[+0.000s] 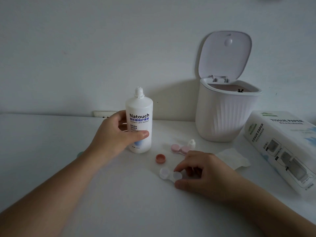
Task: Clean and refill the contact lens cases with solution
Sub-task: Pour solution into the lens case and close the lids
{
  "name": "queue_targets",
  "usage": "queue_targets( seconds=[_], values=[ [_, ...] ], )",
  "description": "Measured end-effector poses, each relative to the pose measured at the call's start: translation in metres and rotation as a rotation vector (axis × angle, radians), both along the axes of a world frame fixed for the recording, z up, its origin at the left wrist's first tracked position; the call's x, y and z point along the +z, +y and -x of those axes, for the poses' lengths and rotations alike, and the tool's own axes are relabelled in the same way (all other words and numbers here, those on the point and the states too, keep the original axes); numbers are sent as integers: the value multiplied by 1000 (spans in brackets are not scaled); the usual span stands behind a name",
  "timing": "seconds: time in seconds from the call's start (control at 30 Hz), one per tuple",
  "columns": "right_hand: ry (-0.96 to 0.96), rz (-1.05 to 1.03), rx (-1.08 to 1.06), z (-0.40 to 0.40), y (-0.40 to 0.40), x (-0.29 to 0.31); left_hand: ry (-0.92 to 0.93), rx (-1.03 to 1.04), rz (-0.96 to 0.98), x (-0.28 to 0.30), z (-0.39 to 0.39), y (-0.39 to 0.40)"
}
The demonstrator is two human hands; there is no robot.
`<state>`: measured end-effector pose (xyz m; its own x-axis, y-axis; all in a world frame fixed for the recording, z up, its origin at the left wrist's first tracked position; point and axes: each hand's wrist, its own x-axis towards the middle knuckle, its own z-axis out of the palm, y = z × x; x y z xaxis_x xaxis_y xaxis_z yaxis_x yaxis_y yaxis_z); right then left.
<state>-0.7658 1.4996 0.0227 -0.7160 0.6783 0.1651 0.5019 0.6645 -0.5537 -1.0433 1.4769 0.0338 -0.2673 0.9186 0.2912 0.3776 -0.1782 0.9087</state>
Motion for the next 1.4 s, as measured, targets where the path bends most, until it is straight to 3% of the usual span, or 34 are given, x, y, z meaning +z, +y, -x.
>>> queue_targets(
  seconds=[0.6,0.9,1.4],
  values=[
    [285,184,-174,-11,-1,17,294,18,-204,-3,-4,-5],
    [404,336,-113,-14,0,18,484,33,-296,-3,-5,-6],
    [553,389,-80,-14,-3,23,794,31,-456,-4,-3,3]
  ],
)
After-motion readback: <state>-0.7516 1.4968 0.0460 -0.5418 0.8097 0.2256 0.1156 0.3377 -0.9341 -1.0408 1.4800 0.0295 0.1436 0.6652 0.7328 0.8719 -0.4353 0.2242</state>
